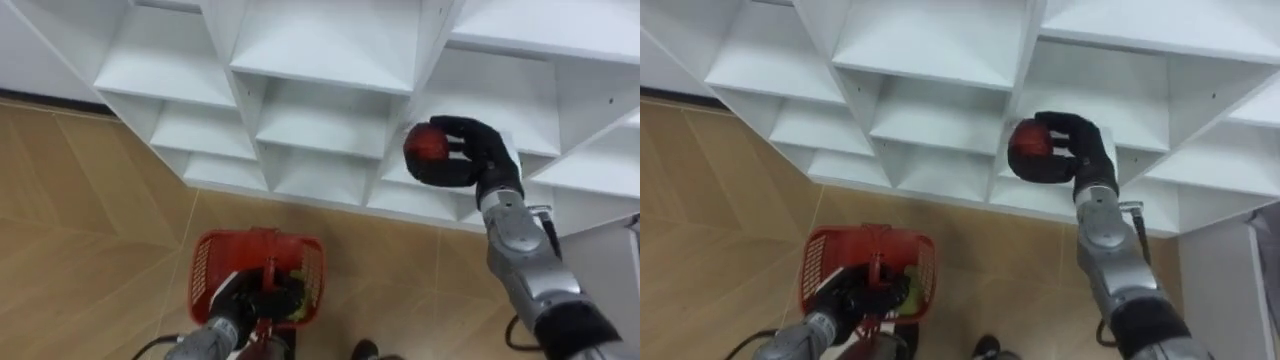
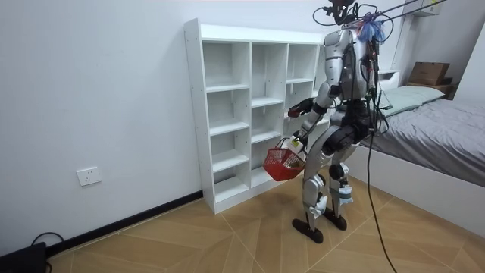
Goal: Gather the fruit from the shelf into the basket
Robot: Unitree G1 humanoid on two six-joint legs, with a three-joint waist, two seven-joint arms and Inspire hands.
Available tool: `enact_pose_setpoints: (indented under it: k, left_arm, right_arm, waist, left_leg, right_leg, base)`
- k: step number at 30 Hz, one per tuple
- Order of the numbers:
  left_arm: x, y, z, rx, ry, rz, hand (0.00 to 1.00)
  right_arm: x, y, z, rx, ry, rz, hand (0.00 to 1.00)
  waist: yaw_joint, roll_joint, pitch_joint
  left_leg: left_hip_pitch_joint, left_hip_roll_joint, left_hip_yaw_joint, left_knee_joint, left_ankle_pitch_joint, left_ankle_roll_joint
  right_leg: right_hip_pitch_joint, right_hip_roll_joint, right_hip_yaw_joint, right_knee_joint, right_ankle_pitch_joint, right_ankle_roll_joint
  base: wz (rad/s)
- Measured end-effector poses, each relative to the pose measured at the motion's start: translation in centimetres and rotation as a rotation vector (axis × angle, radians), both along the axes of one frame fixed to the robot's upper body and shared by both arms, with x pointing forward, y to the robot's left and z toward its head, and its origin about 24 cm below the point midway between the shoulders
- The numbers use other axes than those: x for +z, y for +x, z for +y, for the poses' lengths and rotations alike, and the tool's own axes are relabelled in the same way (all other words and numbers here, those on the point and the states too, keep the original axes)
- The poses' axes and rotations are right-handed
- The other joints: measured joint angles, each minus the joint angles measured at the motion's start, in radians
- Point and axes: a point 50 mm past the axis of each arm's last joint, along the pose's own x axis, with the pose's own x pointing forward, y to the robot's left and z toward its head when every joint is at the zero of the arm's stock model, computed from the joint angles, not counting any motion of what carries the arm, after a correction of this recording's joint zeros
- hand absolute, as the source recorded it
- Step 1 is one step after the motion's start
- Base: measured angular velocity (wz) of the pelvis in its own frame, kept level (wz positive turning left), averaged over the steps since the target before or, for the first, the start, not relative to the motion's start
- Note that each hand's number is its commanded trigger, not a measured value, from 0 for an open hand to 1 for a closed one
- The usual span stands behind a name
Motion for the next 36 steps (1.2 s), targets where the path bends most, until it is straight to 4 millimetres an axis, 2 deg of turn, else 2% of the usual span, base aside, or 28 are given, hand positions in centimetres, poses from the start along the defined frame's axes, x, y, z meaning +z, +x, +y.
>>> enact_pose_setpoints:
  k: [6,10,13,18,20,25,31,36]
  left_arm:
    - [0.1,0.1,0.4,0.033,0.001,-0.003,1.0]
    - [0.0,0.1,0.1,0.04,0.001,-0.002,1.0]
    - [0.0,0.1,-0.3,0.036,-0.01,-0.004,1.0]
    - [0.2,0.3,-0.6,0.034,-0.019,-0.025,1.0]
    - [0.2,0.2,-0.9,0.029,-0.032,-0.02,1.0]
    - [0.2,0.1,-1.4,0.022,-0.046,-0.018,1.0]
    - [0.1,0.1,-1.8,0.018,-0.056,-0.017,1.0]
    - [0.1,0.1,-2.0,0.005,-0.056,-0.017,1.0]
  right_arm:
    - [-1.8,-2.2,1.1,0.126,-0.001,0.065,1.0]
    - [-3.0,-3.8,2.8,0.223,-0.024,0.105,1.0]
    - [-3.9,-4.8,3.7,0.275,-0.011,0.142,1.0]
    - [-3.9,-5.7,5.5,0.37,0.009,0.142,1.0]
    - [-4.3,-6.4,5.9,0.407,0.019,0.159,1.0]
    - [-5.1,-7.6,6.1,0.436,0.018,0.2,1.0]
    - [-5.0,-7.4,6.1,0.453,-0.003,0.196,1.0]
    - [-5.6,-7.4,5.9,0.451,-0.026,0.228,1.0]
  waist:
    - [-0.003,0.006,-0.0036]
    - [-0.026,0.018,-0.0109]
    - [-0.03,0.019,-0.0109]
    - [-0.029,0.02,-0.0117]
    - [-0.028,0.028,-0.0158]
    - [-0.025,0.044,-0.0148]
    - [-0.025,0.057,-0.0138]
    - [-0.025,0.058,-0.0133]
  left_leg:
    - [0.007,0.015,0.013,0.004,-0.003,-0.004]
    - [0.01,0.018,0.018,0.001,-0.003,-0.004]
    - [0.031,0.019,0.026,-0.014,-0.003,-0.004]
    - [0.04,0.03,0.038,-0.012,-0.004,-0.007]
    - [0.04,0.032,0.038,-0.009,-0.005,-0.008]
    - [0.039,0.032,0.039,-0.011,-0.007,-0.007]
    - [0.039,0.031,0.04,-0.019,-0.006,-0.006]
    - [0.038,0.03,0.04,-0.019,-0.007,-0.007]
  right_leg:
    - [0.001,0.017,0.021,-0.01,0.012,-0.004]
    - [0.004,0.02,0.022,-0.016,0.016,-0.005]
    - [0.02,0.021,0.027,-0.021,0.016,-0.005]
    - [0.028,0.033,0.036,-0.037,0.024,-0.007]
    - [0.032,0.036,0.035,-0.045,0.028,-0.007]
    - [0.032,0.036,0.035,-0.047,0.029,-0.006]
    - [0.031,0.035,0.035,-0.048,0.028,-0.005]
    - [0.03,0.035,0.036,-0.051,0.028,-0.005]
  base:
    - [-0.11]
    - [-0.04]
    - [-0.05]
    - [-0.08]
    - [0.0]
    - [0.0]
    - [0.0]
    - [0.0]
